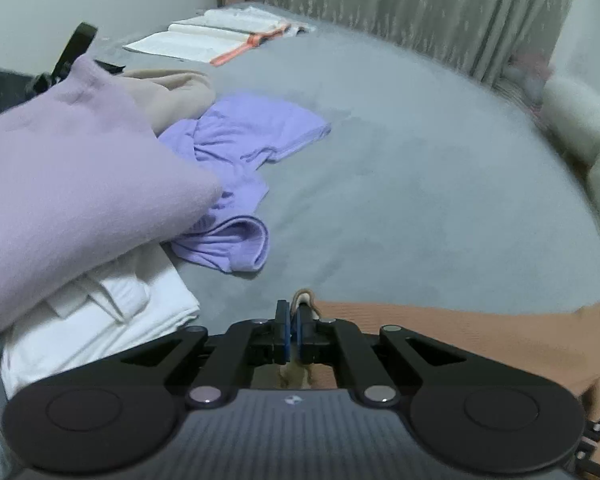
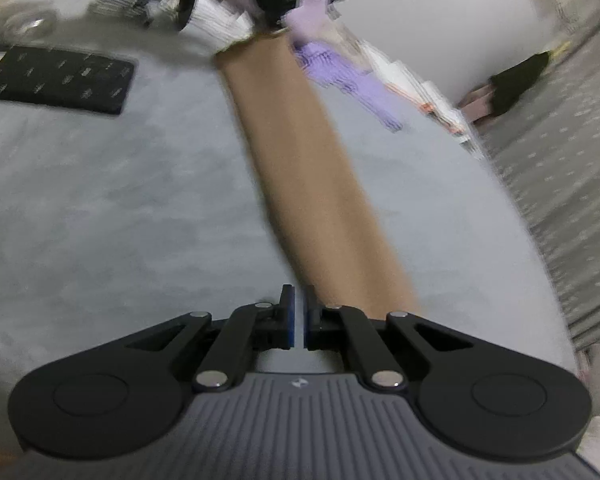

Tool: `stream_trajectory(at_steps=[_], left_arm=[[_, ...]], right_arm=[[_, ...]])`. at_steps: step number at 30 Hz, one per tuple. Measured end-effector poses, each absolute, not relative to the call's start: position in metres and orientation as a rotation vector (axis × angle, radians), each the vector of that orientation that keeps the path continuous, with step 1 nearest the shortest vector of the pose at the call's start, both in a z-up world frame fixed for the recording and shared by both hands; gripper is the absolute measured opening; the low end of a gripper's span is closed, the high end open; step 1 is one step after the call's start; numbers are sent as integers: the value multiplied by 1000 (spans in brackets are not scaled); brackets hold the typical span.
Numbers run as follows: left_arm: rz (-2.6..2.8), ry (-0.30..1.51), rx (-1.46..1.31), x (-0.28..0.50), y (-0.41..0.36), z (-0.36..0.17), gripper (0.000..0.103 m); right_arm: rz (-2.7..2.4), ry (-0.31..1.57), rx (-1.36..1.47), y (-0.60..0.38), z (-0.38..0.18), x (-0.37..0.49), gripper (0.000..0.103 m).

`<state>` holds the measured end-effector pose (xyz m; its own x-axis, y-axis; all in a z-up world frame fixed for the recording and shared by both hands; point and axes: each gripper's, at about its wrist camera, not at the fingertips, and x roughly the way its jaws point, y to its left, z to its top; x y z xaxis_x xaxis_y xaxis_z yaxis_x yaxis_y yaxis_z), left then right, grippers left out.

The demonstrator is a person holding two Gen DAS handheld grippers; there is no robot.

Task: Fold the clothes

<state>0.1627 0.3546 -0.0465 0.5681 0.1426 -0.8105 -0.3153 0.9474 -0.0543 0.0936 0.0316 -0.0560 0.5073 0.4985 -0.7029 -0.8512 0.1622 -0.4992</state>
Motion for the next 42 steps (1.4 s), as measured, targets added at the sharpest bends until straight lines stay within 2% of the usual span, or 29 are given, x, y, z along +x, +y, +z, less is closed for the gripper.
stream_trajectory(at_steps=[3, 4, 5, 6, 9, 12, 19, 23, 27, 36, 42], left_arm=[[295, 965, -142, 165, 345, -68, 6], [301, 956, -118, 163, 341, -69, 7], [307, 946, -95, 161, 337, -70, 13], [327, 950, -93, 160, 336, -67, 30], [360, 936, -129, 153, 337, -56, 58], [358, 887, -215, 139, 334, -43, 66], [231, 882, -244, 130, 287, -33, 68], [147, 894, -250, 130, 250, -35, 75], [93, 909, -220, 133, 211, -36, 75], [17, 956, -185, 151, 143, -41, 76], [11, 979, -156, 161, 104, -47, 76]], right_arm=[[961, 422, -962, 31, -59, 90, 8], [950, 434, -933, 27, -56, 91, 14], [932, 464, -880, 20, -50, 94, 21], [911, 492, -830, 11, -44, 98, 23], [825, 551, -726, -21, -29, 110, 27], [699, 620, -623, -70, -20, 124, 32], [349, 773, -367, -212, -14, 153, 33], [150, 816, -156, -305, -11, 156, 33], [-68, 826, 64, -407, -13, 152, 33], [-390, 687, 510, -588, -26, 111, 33], [-392, 646, 633, -630, -49, 111, 33]])
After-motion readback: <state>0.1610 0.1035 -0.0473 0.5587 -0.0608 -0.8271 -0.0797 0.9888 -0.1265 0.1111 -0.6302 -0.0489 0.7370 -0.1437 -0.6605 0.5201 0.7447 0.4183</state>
